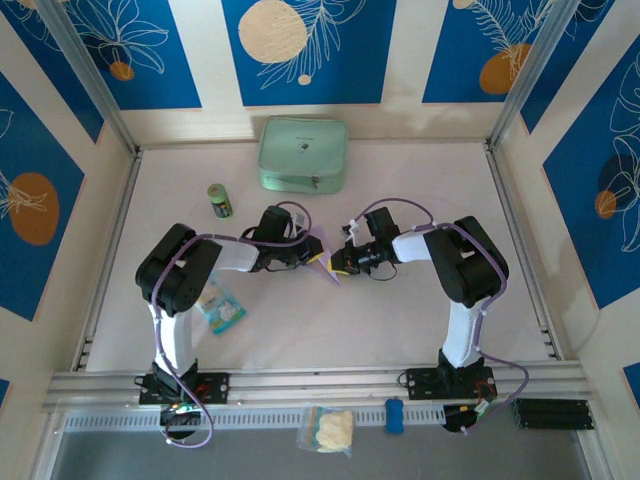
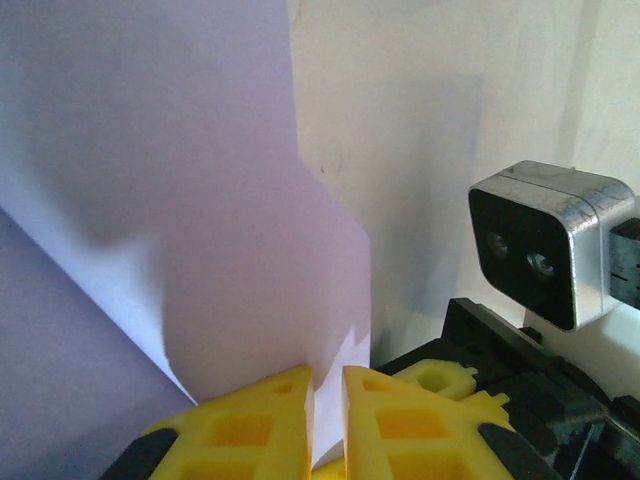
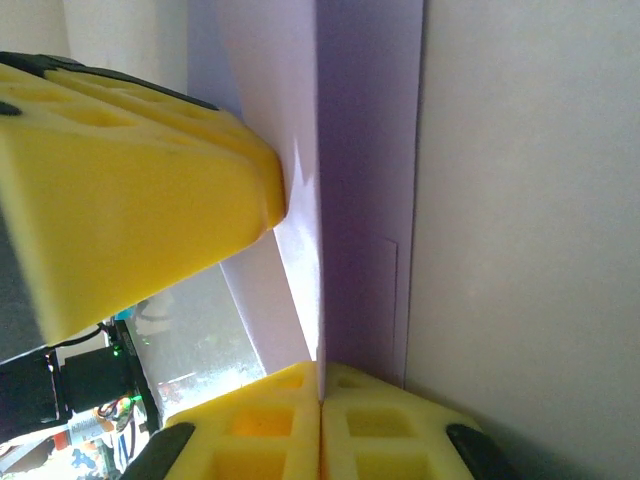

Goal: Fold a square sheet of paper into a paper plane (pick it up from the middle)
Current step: Fourth fold the wing at the center of the table.

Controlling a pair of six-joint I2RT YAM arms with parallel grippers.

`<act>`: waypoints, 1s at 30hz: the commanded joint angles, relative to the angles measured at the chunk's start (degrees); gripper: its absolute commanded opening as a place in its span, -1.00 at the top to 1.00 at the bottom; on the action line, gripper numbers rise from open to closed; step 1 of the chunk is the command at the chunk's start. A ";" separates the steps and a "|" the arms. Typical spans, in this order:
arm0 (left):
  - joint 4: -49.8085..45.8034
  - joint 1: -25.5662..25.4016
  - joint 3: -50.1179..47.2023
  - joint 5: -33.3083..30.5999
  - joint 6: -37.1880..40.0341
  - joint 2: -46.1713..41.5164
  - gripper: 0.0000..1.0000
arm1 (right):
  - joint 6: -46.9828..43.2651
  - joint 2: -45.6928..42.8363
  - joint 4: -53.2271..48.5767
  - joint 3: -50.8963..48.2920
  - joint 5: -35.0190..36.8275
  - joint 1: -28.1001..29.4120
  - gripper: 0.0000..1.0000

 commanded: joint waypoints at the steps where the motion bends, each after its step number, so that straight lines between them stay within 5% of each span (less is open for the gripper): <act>1: 0.52 0.08 0.83 1.01 0.45 1.41 0.68 | -0.63 2.26 -4.21 -0.03 2.93 -0.04 0.81; 30: 0.51 0.16 0.95 1.07 0.45 1.77 0.68 | 1.28 -4.73 -12.82 2.65 0.23 -0.70 0.61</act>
